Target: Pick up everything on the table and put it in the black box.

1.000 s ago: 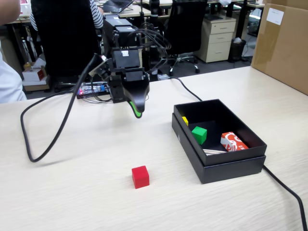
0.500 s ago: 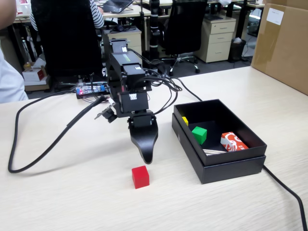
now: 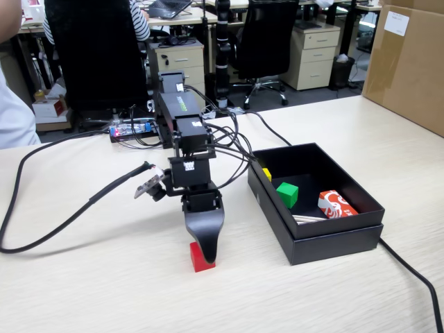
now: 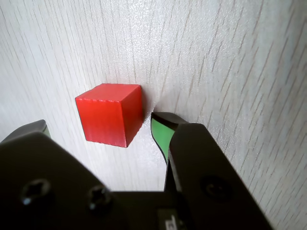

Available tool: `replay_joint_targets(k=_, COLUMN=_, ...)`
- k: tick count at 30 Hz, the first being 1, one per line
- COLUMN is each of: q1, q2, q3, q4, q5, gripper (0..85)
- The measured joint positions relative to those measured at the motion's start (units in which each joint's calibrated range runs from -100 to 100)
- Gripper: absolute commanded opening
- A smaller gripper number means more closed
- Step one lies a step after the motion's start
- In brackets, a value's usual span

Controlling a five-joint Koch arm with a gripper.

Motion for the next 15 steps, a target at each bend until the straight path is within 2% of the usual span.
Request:
replay_joint_targets(k=3, q1=0.0, q2=1.6, q3=2.8, q4=-2.1, q5=-0.1, gripper=40.0)
replay_joint_targets(k=7, q1=0.0, q2=3.1, q3=5.0, q4=-4.6, q5=-0.1, gripper=23.7)
replay_joint_targets(k=9, q1=-0.2, q2=3.1, q3=5.0, q4=-4.8, q5=-0.1, gripper=10.6)
replay_joint_targets(k=11, q1=-0.2, q2=3.6, q3=6.0, q4=-5.0, q5=0.0, gripper=2.1)
replay_joint_targets(k=15, q1=-0.4, q2=4.5, q3=6.8, q4=-5.2, q5=0.0, gripper=0.9)
